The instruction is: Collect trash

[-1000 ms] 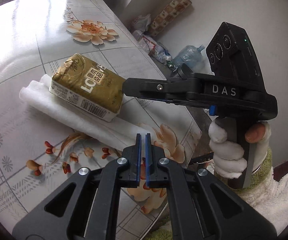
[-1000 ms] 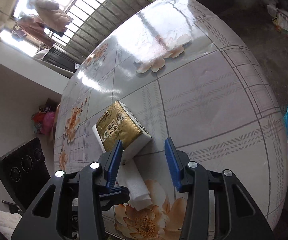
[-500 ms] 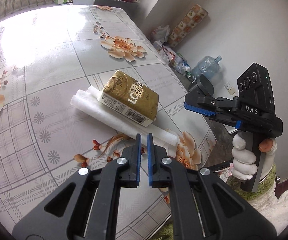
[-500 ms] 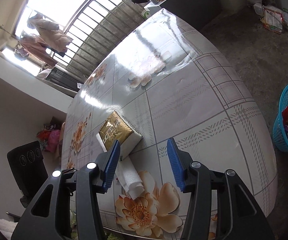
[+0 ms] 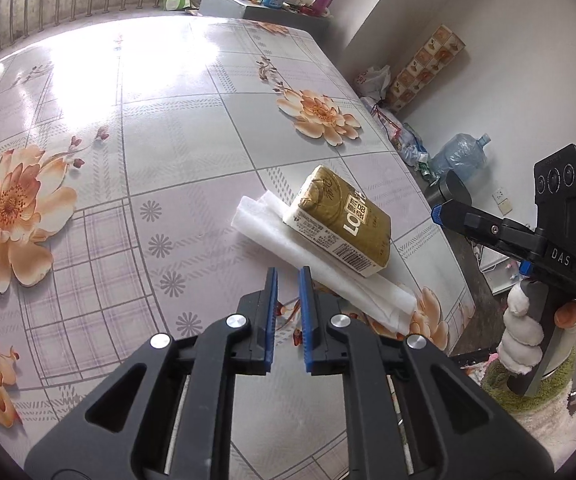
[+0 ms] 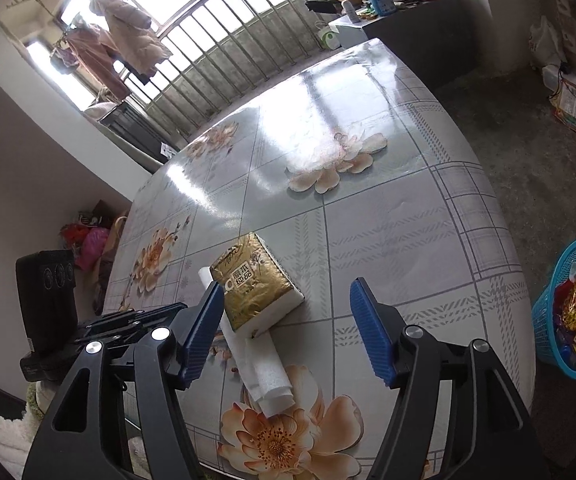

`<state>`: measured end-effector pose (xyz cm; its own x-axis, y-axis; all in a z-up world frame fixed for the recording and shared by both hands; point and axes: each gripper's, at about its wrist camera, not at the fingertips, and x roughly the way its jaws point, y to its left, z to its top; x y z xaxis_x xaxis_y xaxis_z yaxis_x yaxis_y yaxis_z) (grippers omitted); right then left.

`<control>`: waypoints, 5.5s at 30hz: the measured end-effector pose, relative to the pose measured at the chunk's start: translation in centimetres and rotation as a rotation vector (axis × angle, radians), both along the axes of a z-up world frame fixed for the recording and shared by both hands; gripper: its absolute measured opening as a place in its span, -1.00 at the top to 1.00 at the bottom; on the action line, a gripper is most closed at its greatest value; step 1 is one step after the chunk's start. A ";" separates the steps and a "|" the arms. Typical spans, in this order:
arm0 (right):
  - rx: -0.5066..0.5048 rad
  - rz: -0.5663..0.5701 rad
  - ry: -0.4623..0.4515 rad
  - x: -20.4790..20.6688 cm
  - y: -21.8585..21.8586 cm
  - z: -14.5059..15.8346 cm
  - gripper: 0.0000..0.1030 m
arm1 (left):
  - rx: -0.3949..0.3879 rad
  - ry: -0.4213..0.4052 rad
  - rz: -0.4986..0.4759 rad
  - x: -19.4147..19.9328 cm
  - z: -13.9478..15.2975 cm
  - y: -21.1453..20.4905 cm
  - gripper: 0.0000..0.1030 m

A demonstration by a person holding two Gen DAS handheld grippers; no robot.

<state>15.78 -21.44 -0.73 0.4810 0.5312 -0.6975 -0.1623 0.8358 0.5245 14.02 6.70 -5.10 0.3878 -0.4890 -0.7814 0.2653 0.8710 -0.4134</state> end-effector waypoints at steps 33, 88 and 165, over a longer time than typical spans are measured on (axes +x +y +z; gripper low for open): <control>-0.181 0.064 0.035 2.1 1.2 -1.4 -0.05 | -0.101 0.018 0.003 3.0 -2.5 -0.2 0.82; -0.027 -0.206 0.039 -5.6 -3.0 -0.4 -0.04 | 0.296 -0.359 -0.033 -1.8 3.2 -7.7 1.00; 0.246 -1.114 0.192 -11.2 -39.0 -15.7 -0.30 | 0.151 -0.158 -0.687 7.1 -4.3 -51.7 0.22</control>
